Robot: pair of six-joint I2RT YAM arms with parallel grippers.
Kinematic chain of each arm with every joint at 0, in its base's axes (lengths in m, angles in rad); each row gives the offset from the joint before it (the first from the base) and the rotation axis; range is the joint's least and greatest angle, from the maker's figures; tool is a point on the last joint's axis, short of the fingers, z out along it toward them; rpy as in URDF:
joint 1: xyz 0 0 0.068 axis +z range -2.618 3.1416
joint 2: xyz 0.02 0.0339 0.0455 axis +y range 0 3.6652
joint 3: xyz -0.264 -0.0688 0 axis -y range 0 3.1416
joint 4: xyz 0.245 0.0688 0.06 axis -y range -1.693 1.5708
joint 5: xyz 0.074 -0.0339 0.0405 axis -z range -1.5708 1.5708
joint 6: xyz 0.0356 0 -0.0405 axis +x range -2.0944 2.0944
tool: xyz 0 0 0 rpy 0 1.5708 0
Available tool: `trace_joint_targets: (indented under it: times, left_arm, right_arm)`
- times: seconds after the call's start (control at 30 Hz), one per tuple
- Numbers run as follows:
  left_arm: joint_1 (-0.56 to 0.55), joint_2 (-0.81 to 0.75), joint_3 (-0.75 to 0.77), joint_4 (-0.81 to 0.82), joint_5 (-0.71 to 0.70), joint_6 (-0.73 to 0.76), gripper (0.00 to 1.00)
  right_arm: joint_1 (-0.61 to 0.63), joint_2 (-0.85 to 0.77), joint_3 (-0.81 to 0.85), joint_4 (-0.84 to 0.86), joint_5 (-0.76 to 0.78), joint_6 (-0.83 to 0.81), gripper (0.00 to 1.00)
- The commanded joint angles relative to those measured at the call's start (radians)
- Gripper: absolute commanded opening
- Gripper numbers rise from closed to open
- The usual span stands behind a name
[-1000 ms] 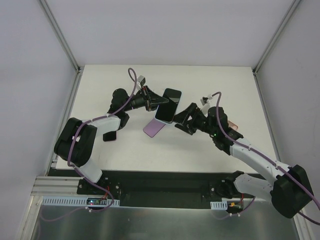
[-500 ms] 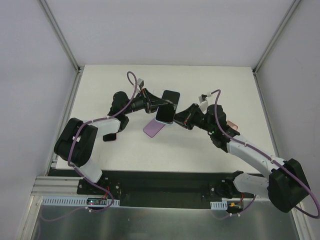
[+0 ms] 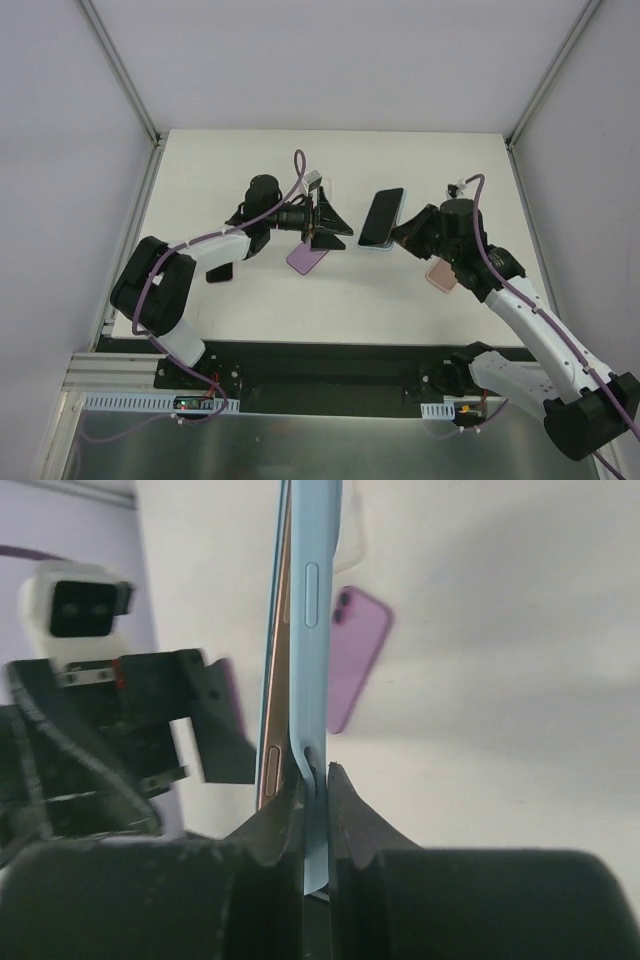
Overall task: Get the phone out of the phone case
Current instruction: Remove the phone case from the phone.
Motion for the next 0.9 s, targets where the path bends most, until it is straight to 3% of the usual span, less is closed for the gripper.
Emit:
trace_joint_targets:
  times: [0.0, 0.1, 0.43, 0.87]
  left_arm:
    - [0.005, -0.08, 0.117, -0.372, 0.053, 0.299, 0.79]
    - [0.005, -0.078, 0.166, -0.531, 0.02, 0.405, 0.79]
    - [-0.115, 0.034, 0.195, -0.641, -0.042, 0.438, 0.7]
    - [-0.139, 0.18, 0.266, -0.794, -0.168, 0.499, 0.66]
  right_arm:
    - [-0.019, -0.042, 0.046, -0.168, 0.138, -0.113, 0.02]
    - [-0.017, -0.015, 0.066, -0.239, 0.149, -0.174, 0.01]
    - [-0.008, 0.219, 0.088, -0.312, 0.024, -0.329, 0.01]
    - [0.154, 0.472, 0.134, -0.293, 0.141, -0.397, 0.01]
